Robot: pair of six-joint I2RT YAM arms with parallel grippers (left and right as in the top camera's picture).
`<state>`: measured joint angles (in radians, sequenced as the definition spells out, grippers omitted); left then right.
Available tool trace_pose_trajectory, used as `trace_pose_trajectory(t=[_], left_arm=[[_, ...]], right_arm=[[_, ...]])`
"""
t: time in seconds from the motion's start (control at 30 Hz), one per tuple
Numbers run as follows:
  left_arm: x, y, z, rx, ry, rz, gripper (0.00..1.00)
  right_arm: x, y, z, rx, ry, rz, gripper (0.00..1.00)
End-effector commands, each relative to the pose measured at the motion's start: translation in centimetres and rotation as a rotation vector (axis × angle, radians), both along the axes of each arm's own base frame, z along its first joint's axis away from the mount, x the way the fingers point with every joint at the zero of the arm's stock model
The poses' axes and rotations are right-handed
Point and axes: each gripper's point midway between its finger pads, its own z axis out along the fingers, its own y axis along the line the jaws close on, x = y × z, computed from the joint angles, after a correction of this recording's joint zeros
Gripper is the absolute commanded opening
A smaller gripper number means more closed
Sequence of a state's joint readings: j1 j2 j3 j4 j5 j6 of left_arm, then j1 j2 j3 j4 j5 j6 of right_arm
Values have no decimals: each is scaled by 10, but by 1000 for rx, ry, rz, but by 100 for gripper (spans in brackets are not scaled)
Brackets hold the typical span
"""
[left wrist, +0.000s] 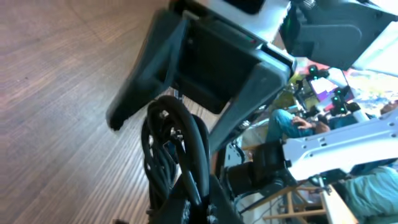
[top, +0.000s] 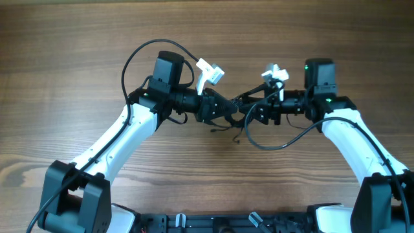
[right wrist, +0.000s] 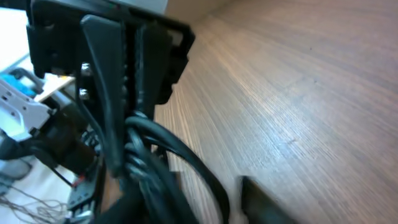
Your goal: Untangle cables
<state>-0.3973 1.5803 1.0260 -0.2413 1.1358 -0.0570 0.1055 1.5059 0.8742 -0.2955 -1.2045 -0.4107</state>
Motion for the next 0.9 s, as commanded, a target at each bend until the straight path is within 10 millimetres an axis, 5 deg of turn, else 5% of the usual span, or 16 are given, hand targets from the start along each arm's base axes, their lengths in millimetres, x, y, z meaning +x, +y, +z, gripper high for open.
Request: trace_pose_trajectory(t=[0.0,0.07,0.3,0.4,0.63,0.67,0.77,0.8,0.87], left_arm=[[-2,-3,13,-49,-65,-39,4],[4,-2,9,-19,-76,-7,8],[47,14,-24,187,47,317,29],[49,15,-25,193,55,332,43],[45,3,-31,241,17,342,47],[42,-1,-31,244,10,333,46],[45,-4,-37,287,-22,371,4],[48,-2,-38,297,-24,389,4],[52,2,-39,304,-5,422,4]], right_arm=[[8,0,-7,-67,-22,-38,17],[10,0,-6,-61,16,-60,4],[35,-7,-7,-56,232,-258,4],[35,-7,-7,-38,302,-283,4],[25,1,5,36,385,-226,4],[25,0,5,38,402,-233,4],[27,-1,1,23,402,-255,7],[31,-4,-3,1,405,-286,12],[39,-11,-14,-48,400,-357,44]])
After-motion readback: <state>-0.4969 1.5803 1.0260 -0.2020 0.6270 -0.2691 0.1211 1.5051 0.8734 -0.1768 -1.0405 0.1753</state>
